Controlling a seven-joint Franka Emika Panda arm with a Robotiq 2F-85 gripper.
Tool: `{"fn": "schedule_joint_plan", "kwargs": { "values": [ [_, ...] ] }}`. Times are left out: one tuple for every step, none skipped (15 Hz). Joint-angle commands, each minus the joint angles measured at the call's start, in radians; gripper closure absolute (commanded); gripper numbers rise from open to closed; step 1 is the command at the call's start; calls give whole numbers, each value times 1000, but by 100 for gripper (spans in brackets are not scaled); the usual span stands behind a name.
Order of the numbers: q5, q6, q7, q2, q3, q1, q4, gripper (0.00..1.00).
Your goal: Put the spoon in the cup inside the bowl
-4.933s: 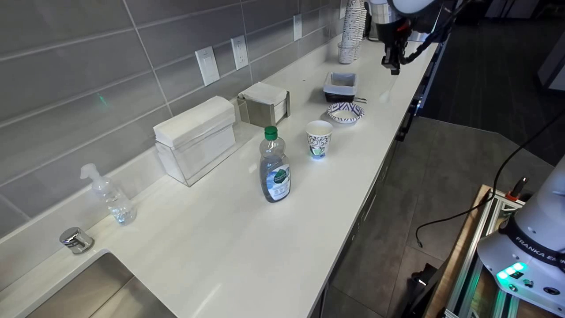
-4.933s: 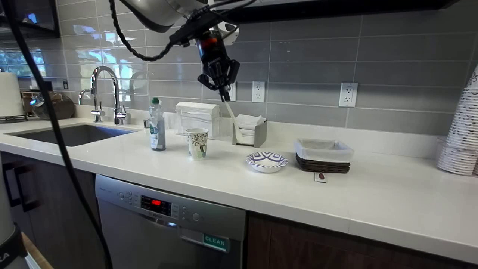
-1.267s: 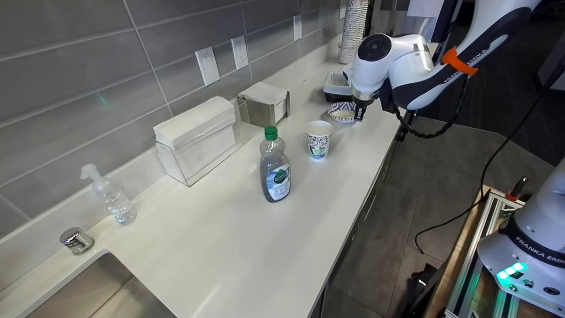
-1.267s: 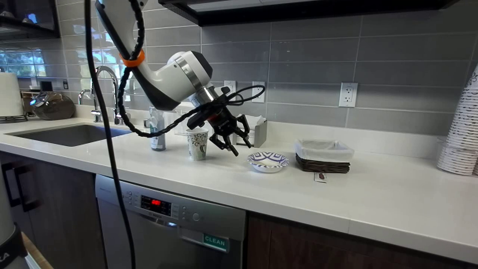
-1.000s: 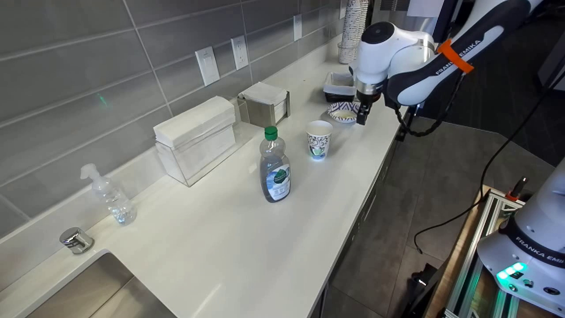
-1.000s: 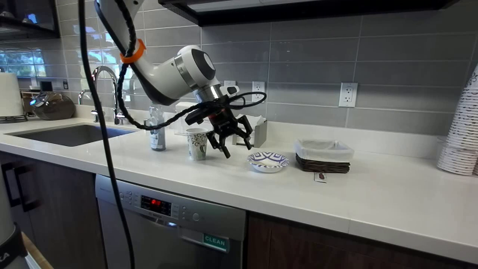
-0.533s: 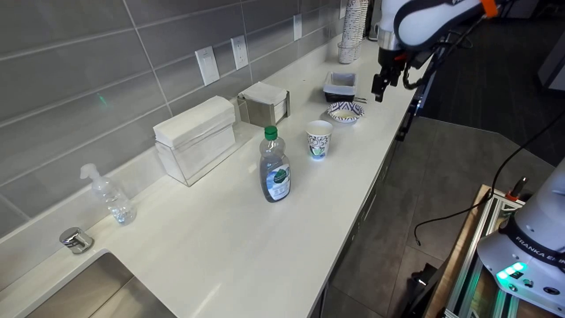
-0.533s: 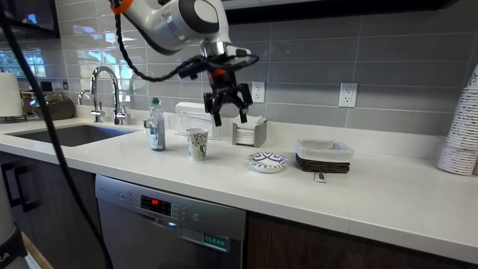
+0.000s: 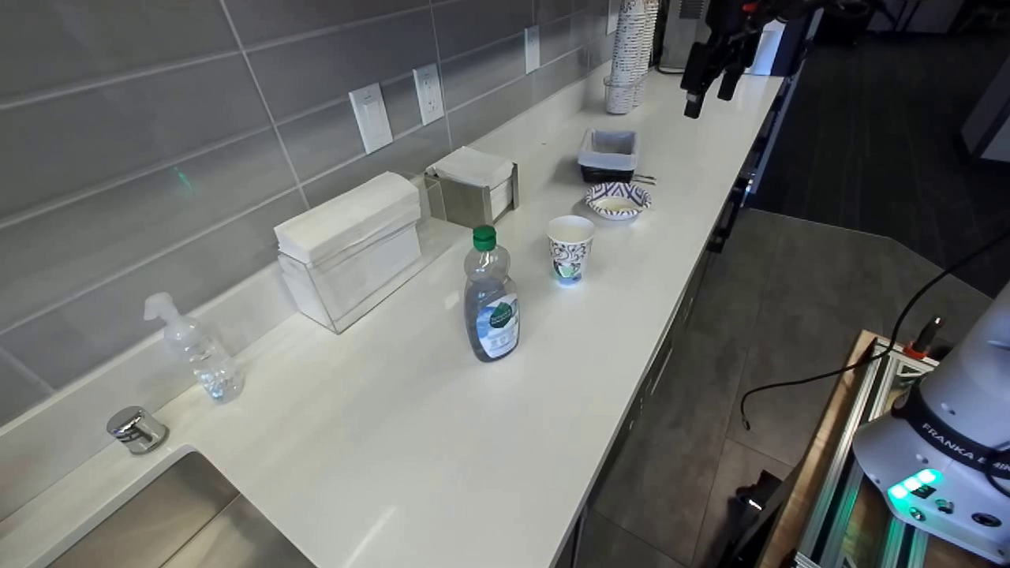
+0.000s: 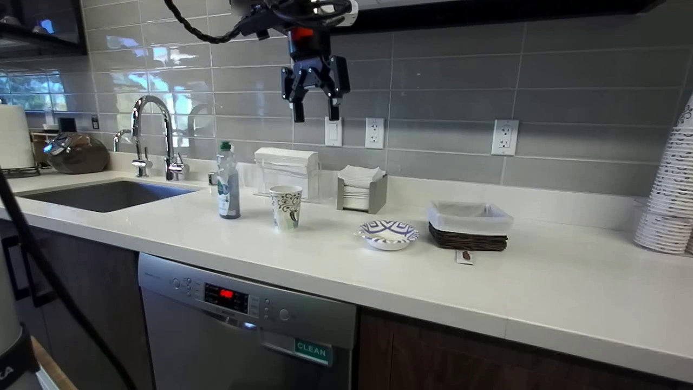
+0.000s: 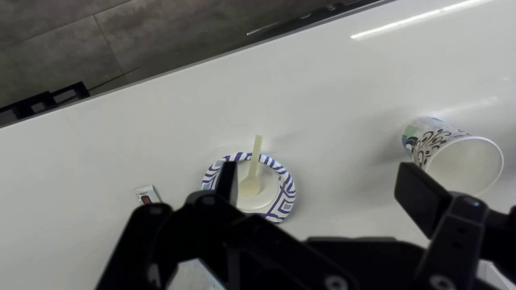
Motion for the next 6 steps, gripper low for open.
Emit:
{"fn": "schedule_joint_plan", "kwargs": {
  "values": [
    [1, -2, -1, 4, 1, -2, 0, 0],
    [1, -2, -1, 8, 1, -2, -1, 0],
    [1, -2, -1, 10, 1, -2, -1, 0],
    [1, -2, -1, 11, 1, -2, -1, 0],
    [1, -2, -1, 11, 1, -2, -1, 0],
    [1, -2, -1, 11, 1, -2, -1, 0]
  ]
}}
